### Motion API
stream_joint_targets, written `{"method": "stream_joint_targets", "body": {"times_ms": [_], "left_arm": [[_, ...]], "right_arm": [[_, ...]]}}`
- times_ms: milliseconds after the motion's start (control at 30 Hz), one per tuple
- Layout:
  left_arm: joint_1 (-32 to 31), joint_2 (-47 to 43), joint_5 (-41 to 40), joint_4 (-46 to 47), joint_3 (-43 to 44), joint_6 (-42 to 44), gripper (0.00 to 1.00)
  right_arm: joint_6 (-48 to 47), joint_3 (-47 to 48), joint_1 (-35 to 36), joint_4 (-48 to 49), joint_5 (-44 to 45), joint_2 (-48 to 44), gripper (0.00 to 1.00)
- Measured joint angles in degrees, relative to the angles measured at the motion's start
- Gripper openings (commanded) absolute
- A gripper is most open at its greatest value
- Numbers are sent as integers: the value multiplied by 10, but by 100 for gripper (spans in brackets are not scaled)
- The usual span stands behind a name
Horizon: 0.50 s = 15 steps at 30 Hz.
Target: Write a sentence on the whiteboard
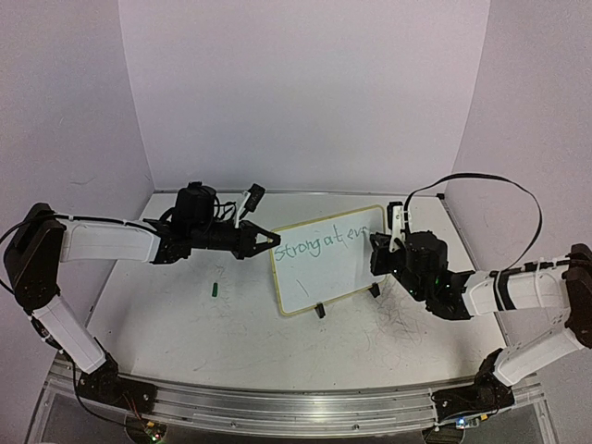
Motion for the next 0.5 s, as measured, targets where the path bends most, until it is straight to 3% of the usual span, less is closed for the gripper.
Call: {"method": "stream_joint_targets", "body": {"times_ms": [500], "left_arm": [[0,0,0,0,0,-5,0]], "right_arm": [[21,-1,0,-15,-2,0,0]]}}
